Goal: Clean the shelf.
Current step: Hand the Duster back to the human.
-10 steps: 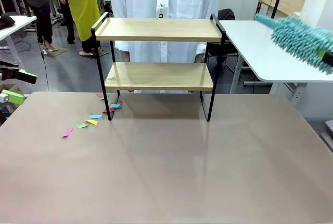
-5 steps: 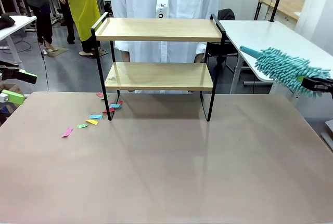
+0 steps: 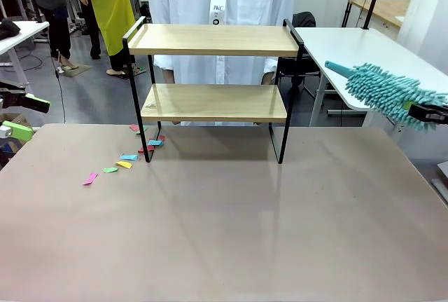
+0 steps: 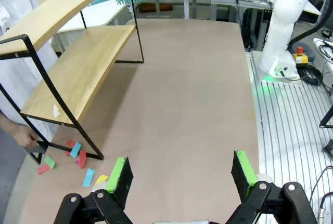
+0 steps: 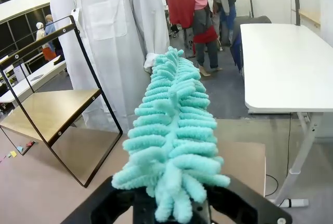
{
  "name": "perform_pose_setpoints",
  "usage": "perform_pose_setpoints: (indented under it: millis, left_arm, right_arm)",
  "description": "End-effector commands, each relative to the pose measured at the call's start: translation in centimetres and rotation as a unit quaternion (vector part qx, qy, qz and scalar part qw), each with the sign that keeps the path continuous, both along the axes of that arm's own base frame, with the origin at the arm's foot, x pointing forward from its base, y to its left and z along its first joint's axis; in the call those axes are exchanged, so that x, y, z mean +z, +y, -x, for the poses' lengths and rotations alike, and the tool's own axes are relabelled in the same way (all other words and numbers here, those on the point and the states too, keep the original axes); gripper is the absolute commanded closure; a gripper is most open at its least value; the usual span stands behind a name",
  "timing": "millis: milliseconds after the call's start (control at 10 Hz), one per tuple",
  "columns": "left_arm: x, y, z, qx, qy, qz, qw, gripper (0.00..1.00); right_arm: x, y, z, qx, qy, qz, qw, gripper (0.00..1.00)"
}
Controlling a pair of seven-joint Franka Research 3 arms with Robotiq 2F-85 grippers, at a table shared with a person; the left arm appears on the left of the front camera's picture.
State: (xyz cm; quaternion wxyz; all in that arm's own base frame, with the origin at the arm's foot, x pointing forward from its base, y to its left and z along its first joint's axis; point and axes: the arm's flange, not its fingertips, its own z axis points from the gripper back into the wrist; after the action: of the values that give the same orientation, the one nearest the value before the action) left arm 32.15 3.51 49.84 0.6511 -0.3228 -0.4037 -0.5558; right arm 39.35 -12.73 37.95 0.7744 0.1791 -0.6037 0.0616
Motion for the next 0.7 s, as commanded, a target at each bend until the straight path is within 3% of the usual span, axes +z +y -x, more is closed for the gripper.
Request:
perform_pose_setpoints:
  millis: [0, 600]
  left_arm:
    - [0.04, -0.13, -0.19, -0.002, -0.010, 0.011, 1.000, 0.00]
    - [0.04, -0.13, -0.19, -0.002, -0.010, 0.011, 1.000, 0.00]
  right_arm:
    - [0.42, 0.07, 0.04, -0.001, -0.001, 0.001, 1.000, 0.83]
    - [0.42, 0.07, 0.04, -0.001, -0.001, 0.001, 1.000, 0.83]
